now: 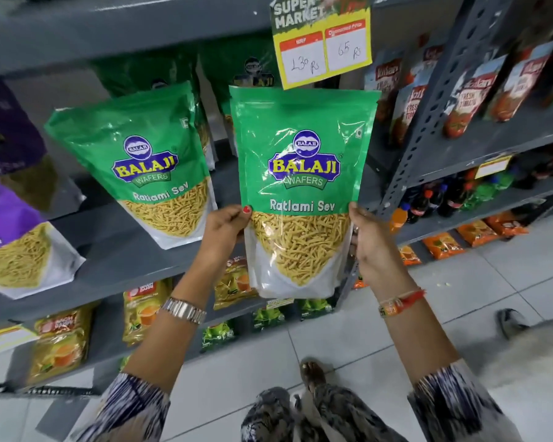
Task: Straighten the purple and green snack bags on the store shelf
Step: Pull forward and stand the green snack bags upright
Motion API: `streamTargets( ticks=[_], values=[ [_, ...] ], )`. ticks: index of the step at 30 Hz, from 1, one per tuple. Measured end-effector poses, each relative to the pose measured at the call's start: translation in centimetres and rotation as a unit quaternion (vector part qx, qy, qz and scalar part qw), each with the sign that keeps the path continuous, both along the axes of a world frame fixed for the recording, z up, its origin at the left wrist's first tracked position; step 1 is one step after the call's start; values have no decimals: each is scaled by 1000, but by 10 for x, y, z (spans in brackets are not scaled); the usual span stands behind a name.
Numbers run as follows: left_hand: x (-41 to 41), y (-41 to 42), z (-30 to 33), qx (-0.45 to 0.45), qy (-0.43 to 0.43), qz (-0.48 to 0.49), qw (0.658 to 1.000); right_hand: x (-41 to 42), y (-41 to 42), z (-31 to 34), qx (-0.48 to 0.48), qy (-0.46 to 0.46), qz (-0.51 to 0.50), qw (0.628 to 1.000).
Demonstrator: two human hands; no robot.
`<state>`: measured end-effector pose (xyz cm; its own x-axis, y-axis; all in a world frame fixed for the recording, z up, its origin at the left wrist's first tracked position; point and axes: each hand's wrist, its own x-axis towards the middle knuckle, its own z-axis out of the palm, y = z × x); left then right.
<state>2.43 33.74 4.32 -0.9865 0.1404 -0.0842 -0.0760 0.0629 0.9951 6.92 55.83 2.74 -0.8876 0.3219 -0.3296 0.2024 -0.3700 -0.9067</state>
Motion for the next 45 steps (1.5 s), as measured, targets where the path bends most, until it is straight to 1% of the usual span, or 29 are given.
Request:
streamTargets(
  ticks=[2, 4, 6, 9, 15, 20, 22, 25, 28, 32, 39, 42, 43, 45],
  values=[
    [-7, 8, 7, -20, 26, 13, 999, -17, 0, 9, 16, 23, -12, 1000],
    [-19, 14, 13, -16, 39, 33, 999, -37, 1, 18, 32, 54, -13, 998],
    [-36, 20, 18, -9, 44, 61, 997, -58, 3, 23, 55, 73, 3, 996],
    [-62, 25, 17, -17, 49, 102, 993, -88, 6, 22, 63, 102, 42, 992],
    [-97, 25, 4, -9, 29, 152, 988, -128, 6, 11, 63, 111, 105, 986],
    [-100, 22, -11, -10, 27, 120, 992, -138, 8, -10, 52, 111, 118, 985],
    [-101, 21, -16, 6, 26, 100, 995, -140, 8, -13, 57, 104, 131, 984],
    [-105, 23, -25, 44, -36, 62, 996, -142, 6, -20, 65, 76, 160, 982],
    [-107, 23, -32, 37, -74, 38, 996, -139, 2, -26, 55, 72, 171, 981],
    [-106, 15, -34, 22, -76, 34, 996, -134, -2, -25, 37, 74, 170, 982],
    [-104, 9, -32, 46, -72, 26, 996, -134, -11, -27, 9, 112, 178, 978],
    [-102, 8, -31, 52, -72, 33, 996, -136, -13, -29, 3, 112, 182, 977],
    [-100, 8, -30, 47, -71, 41, 995, -136, -12, -30, 8, 109, 176, 978],
    [-94, 11, -28, 7, -58, 82, 995, -132, -14, -31, 34, 107, 140, 984]
  ],
)
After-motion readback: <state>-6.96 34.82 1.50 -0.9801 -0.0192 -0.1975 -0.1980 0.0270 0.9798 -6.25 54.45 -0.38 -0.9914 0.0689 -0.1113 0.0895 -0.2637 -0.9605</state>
